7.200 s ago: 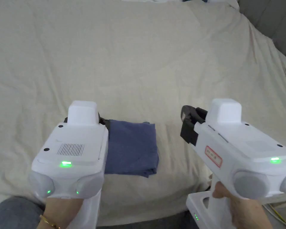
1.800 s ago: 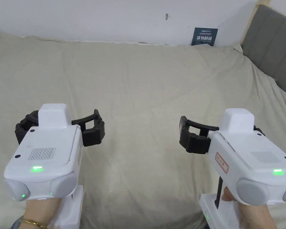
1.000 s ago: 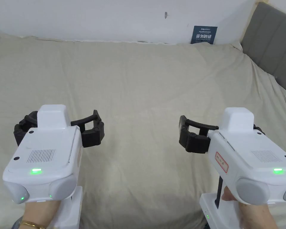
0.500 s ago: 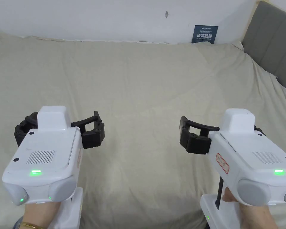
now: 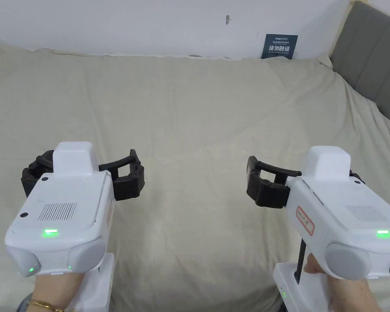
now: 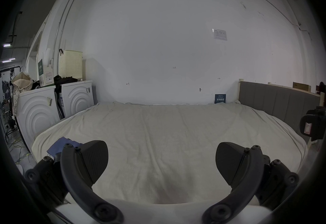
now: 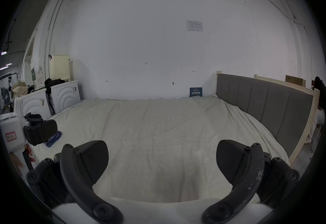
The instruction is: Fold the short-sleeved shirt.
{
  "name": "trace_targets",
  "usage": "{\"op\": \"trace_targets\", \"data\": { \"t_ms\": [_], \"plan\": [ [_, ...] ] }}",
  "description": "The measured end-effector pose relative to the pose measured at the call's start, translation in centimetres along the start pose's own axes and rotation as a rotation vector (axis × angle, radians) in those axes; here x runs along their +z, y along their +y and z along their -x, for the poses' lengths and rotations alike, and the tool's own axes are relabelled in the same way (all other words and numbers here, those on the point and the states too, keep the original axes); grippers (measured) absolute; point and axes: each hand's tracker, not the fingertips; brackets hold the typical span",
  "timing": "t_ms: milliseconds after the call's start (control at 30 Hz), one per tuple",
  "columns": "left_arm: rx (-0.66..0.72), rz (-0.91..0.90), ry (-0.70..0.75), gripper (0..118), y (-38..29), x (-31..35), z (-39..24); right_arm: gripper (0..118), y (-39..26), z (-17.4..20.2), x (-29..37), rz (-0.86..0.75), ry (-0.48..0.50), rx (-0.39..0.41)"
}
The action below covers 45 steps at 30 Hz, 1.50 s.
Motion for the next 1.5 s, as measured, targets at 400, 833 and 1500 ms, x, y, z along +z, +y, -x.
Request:
{"op": "trace_targets", "data": {
  "t_ms": [400,833,1500],
  "plan": [
    [0.004,0.003,-0.001,118,-0.1,0.0,-0.1,118,-0.2,0.0,0.0,0.0,0.001,0.002],
    [0.007,0.003,-0.003,118,-0.1,0.0,-0.2,118,-0.2,0.0,0.0,-0.001,0.002,0.009],
    [0.074,0.103,-0.009,118,0.0,1.0,-0.7,118,3.6,-0.8,-0.6,0.485,0.073,-0.232]
  ]
}}
